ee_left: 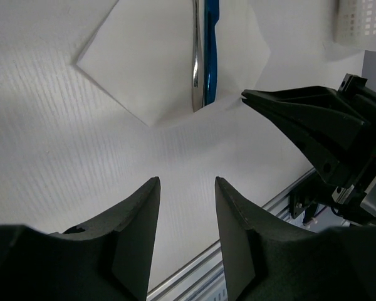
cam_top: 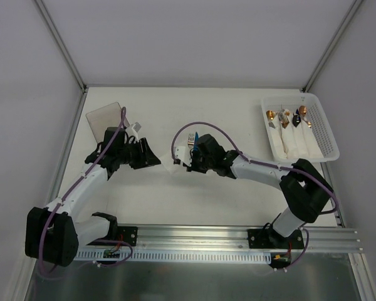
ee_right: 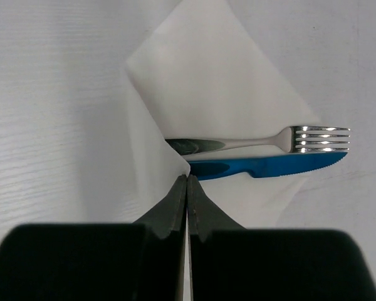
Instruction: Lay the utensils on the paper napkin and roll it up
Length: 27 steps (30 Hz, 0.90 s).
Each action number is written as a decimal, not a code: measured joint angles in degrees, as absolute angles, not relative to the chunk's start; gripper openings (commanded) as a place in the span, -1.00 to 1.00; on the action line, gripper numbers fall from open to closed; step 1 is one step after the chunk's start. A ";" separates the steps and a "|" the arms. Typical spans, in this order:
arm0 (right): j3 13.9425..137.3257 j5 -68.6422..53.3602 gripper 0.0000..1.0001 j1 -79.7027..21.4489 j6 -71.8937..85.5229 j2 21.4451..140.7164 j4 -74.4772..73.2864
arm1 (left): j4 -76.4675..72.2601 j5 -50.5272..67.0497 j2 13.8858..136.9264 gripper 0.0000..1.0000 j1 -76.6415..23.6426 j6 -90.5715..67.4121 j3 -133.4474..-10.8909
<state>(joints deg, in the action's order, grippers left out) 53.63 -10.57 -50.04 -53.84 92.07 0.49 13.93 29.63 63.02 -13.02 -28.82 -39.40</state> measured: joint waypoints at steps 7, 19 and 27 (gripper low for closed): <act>57.63 -13.06 -0.99 -46.30 -55.00 96.82 -2.00 | 13.80 30.24 69.12 -0.18 -13.02 -27.27 -43.24; 62.19 -15.09 -1.00 -43.70 -55.11 101.47 -4.36 | 5.96 34.17 79.81 -0.45 -15.46 -30.83 -45.34; 65.43 -15.73 -1.00 -42.61 -55.07 104.05 -5.74 | -1.54 35.59 89.25 -0.64 -22.37 -35.77 -45.82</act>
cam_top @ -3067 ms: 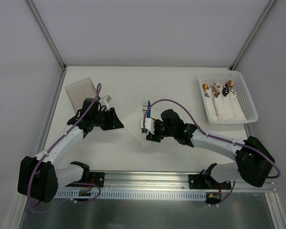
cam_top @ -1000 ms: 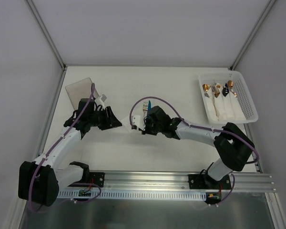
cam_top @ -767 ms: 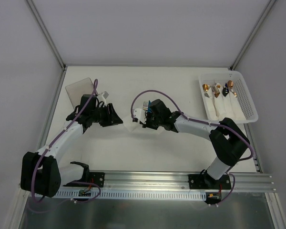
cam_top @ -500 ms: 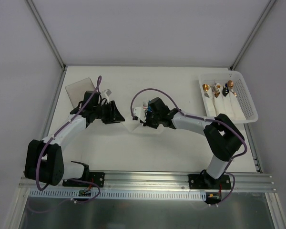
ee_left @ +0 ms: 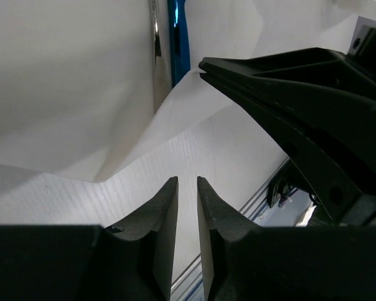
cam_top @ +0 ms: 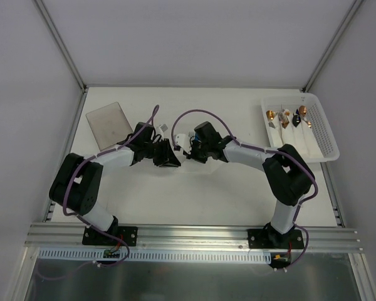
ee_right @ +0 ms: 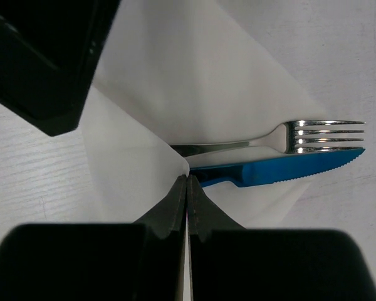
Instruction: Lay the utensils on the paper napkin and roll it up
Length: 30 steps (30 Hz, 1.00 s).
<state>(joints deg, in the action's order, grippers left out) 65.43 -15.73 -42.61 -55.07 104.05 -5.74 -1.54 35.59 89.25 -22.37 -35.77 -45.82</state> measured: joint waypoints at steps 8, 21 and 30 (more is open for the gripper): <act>65.65 -15.92 -1.00 -42.33 -55.07 104.51 -6.17 | -4.29 35.79 97.21 -0.72 -22.90 -38.70 -48.80; 65.65 -15.94 -0.97 -42.06 -54.11 104.64 -6.33 | -5.34 35.88 103.20 -0.77 -23.31 -41.30 -51.83; 65.82 -15.40 -0.75 -41.80 -51.83 104.66 -6.42 | -5.15 35.79 105.60 -0.82 -23.31 -42.76 -52.05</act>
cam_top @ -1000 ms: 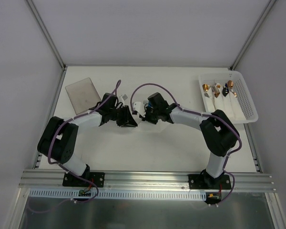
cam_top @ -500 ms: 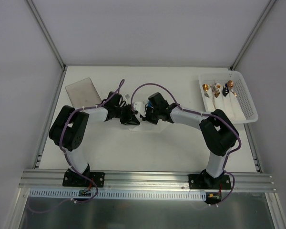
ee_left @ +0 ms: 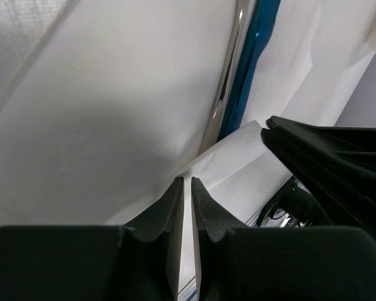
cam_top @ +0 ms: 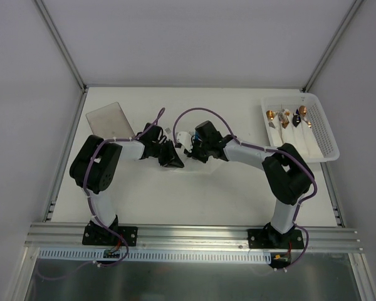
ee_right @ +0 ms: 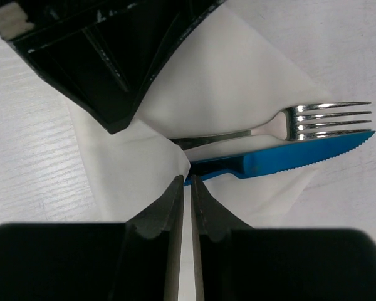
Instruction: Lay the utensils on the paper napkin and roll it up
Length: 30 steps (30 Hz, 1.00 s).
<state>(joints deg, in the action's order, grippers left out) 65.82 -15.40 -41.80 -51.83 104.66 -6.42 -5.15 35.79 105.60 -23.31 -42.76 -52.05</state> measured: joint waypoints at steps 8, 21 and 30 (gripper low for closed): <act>73.25 -15.46 -0.49 -38.52 -43.31 104.66 -12.10 | -3.66 35.75 106.69 -0.85 -23.31 -43.38 -52.82; 84.99 -27.09 -0.25 -21.02 -25.50 106.96 -35.14 | -1.48 35.48 107.68 -0.85 -23.33 -43.97 -54.52; 81.28 -32.88 -0.08 -17.47 -21.32 111.94 -41.06 | -1.04 35.55 108.55 -0.86 -23.90 -44.10 -55.57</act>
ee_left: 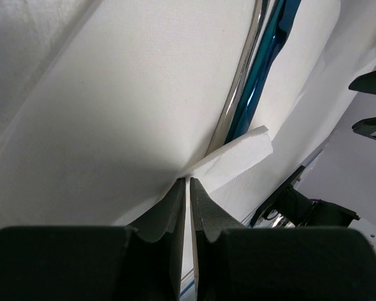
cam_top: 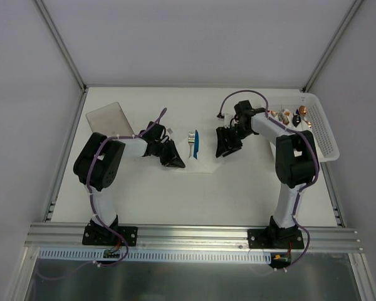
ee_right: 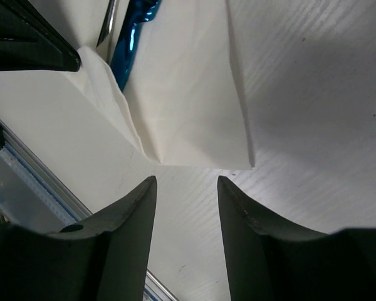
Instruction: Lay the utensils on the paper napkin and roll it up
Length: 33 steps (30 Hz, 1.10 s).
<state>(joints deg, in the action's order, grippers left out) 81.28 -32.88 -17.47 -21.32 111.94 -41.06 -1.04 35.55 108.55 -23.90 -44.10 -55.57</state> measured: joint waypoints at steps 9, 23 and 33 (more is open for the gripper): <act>81.28 -37.19 -0.36 -21.65 -20.51 109.78 -39.33 | -0.51 35.46 108.66 -0.86 -24.05 -44.16 -55.92; 81.30 -38.61 -0.44 -28.14 -17.08 110.61 -37.60 | -0.12 35.46 108.77 -0.86 -24.05 -44.18 -56.12; 81.30 -36.91 -0.47 -29.36 -15.81 114.93 -35.38 | -0.14 35.48 108.88 -0.87 -24.03 -44.40 -56.12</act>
